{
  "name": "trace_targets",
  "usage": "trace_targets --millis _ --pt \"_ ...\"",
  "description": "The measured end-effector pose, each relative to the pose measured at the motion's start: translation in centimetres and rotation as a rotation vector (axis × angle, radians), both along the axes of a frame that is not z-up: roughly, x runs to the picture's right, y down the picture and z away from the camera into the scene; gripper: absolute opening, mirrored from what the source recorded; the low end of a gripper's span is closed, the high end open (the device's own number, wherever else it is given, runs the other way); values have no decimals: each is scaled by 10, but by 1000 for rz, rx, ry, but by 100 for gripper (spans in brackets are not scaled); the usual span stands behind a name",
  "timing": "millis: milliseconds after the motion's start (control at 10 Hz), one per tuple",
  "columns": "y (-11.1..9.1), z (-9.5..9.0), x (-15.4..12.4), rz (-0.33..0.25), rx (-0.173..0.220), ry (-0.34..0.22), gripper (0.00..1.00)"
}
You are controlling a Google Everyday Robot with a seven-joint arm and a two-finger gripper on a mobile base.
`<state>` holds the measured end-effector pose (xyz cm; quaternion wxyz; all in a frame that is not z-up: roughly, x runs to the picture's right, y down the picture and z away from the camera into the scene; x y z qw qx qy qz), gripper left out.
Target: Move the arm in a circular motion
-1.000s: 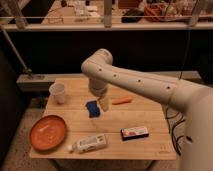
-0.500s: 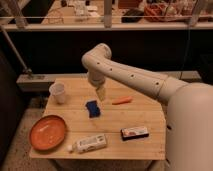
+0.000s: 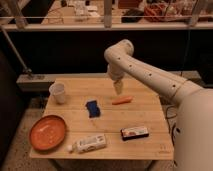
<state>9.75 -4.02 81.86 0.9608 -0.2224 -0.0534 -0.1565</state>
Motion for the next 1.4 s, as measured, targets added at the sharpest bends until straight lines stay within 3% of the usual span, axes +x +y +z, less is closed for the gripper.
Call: trace_targets --millis 400,500,700,1000,1400 --pt "-4 5 95 100 -21 93 80" --pt "3 2 116 124 -28 110 80" --pt "21 -11 134 137 -47 130 80" --pt "55 -40 124 123 -66 136 80" --pt "107 -83 74 84 -79 108 80"
